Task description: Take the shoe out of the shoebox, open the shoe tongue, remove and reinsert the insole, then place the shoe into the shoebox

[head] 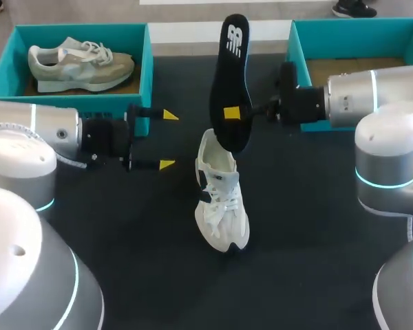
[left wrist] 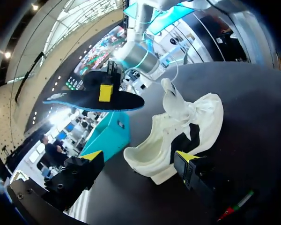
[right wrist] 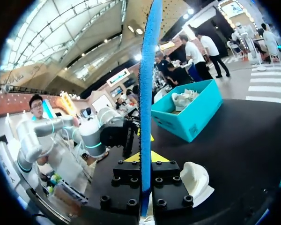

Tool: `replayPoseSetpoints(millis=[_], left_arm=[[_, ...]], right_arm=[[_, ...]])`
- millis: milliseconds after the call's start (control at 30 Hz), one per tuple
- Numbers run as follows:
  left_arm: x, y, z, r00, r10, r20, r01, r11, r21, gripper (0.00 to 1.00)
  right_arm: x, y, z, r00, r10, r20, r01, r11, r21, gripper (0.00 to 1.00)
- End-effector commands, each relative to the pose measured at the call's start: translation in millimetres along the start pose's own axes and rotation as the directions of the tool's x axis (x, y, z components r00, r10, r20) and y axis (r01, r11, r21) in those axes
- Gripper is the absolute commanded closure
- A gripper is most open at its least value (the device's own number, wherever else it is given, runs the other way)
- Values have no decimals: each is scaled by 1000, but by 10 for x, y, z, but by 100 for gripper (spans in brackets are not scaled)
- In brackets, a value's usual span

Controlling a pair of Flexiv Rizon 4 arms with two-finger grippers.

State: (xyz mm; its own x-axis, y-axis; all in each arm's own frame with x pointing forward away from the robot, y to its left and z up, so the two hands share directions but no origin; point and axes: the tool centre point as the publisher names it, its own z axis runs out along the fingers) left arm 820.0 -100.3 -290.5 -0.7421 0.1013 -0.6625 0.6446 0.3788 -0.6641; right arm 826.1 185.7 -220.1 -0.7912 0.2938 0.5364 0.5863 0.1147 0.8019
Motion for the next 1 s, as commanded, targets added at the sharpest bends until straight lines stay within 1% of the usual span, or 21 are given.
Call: replayPoseSetpoints(millis=[33, 100, 133, 167, 233, 267, 300, 333, 367, 533, 733, 867, 933, 1000], left_arm=[[72, 36, 19, 983, -147, -108, 143, 989, -46, 0], [138, 71, 43, 980, -167, -111, 161, 985, -58, 0], [167, 85, 53, 977, -184, -109, 179, 982, -61, 0], [199, 89, 66, 976, -193, -106, 187, 980, -64, 0], [255, 108, 92, 974, -202, -102, 197, 978, -63, 0], [283, 120, 107, 974, -208, -92, 203, 977, -63, 0], [301, 117, 123, 974, -212, -79, 208, 976, -60, 0], [313, 125, 132, 974, -212, -76, 208, 976, -63, 0], [338, 133, 150, 975, -211, -67, 206, 976, -69, 0], [448, 185, 224, 973, -228, -40, 225, 972, -73, 0], [535, 216, 258, 968, -250, -5, 249, 965, -80, 0], [555, 213, 271, 966, -260, 11, 260, 962, -79, 0], [542, 190, 272, 963, -267, 17, 268, 960, -77, 0], [522, 158, 261, 963, -269, 26, 270, 960, -76, 0]], right_arm=[[-94, 25, 81, 996, -91, -8, 91, 995, 28, 100], [-136, 19, 155, 992, -129, -16, 130, 990, 50, 100], [-171, 1, 190, 995, -98, -34, 100, 993, 61, 100], [-189, -10, 215, 990, -140, -33, 142, 988, 68, 100], [-222, -36, 262, 991, -130, -44, 134, 985, 110, 100], [-227, -44, 284, 986, -164, -42, 167, 980, 109, 100], [-248, -63, 309, 988, -146, -46, 151, 982, 118, 100], [-255, -71, 313, 985, -167, -33, 170, 978, 121, 100], [-269, -85, 305, 985, -173, -25, 175, 979, 109, 100], [-269, -85, 305, 985, -173, -25, 175, 979, 109, 100], [-269, -85, 305, 985, -173, -25, 175, 979, 109, 100], [-269, -85, 305, 985, -173, -25, 175, 979, 109, 100], [-317, -125, 379, 984, -171, -55, 176, 978, 113, 100], [-374, -165, 408, 981, -182, -64, 187, 977, 100, 100]])
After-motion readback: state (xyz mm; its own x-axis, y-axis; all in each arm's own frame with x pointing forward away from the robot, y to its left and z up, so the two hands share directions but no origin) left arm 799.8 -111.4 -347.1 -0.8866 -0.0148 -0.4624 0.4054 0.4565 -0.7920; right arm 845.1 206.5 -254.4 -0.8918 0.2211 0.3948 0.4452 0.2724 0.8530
